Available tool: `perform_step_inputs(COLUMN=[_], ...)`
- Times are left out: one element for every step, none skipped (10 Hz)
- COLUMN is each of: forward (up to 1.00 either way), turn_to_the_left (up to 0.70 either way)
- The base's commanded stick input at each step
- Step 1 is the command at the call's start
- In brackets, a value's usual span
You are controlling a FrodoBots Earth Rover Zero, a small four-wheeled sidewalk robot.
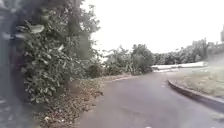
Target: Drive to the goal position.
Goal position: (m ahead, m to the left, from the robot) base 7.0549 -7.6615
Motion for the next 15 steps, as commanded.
perform_step_inputs(forward=[0.45,0.45,0.45,0.45,0.45,0.45,0.45,0.45,0.45,0.45,0.45,0.45,0.45,0.45,0.45], turn_to_the_left=[0.0,0.0,0.0,0.0,0.0,0.0,0.0,0.0,0.0,0.0,0.0,0.0,0.0,0.0,0.0])
